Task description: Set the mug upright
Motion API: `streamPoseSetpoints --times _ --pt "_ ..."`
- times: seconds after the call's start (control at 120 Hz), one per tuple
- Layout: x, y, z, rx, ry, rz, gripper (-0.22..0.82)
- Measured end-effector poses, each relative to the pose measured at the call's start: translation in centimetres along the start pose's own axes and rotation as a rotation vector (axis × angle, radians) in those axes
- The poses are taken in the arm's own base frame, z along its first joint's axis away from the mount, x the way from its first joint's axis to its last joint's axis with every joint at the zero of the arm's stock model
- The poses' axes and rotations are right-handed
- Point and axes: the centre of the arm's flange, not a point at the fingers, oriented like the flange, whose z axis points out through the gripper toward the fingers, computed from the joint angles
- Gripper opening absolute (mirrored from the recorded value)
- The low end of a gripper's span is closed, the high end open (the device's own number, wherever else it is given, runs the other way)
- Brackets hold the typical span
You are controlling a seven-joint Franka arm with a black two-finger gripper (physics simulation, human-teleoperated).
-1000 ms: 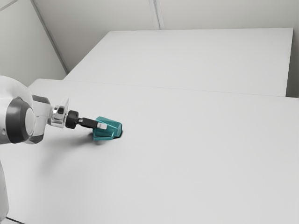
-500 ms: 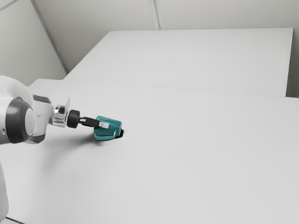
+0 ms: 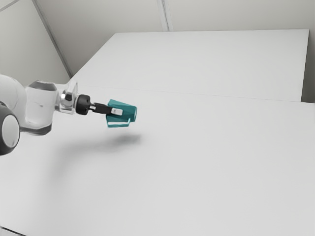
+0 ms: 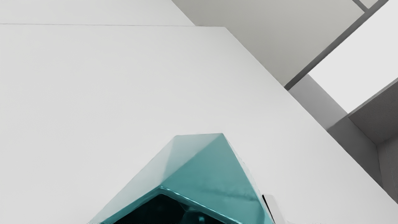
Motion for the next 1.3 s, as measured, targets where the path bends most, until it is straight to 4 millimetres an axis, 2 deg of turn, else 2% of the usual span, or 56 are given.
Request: streamPoseSetpoints --times 0.117,0.2,0.333,0.458,0.742,0.958,1.3 --pt "1.9 1.5 1.5 0.062 -0.099 0.056 -0.16" --pt "2.4 1.8 2.4 0.122 -0.173 0.077 -0.16" --pt "3.5 2.6 2.1 0.232 -0.305 0.121 -0.15" --pt "4.9 3.7 3.0 0.321 -0.445 0.168 -0.15" --pt "6.1 4.6 5.8 0.462 -0.625 0.176 -0.16" --pt "5.0 5.5 6.6 0.528 -0.699 0.112 -0.15" --pt "3.1 7.0 9.4 0.571 -0.736 -0.014 -0.15"
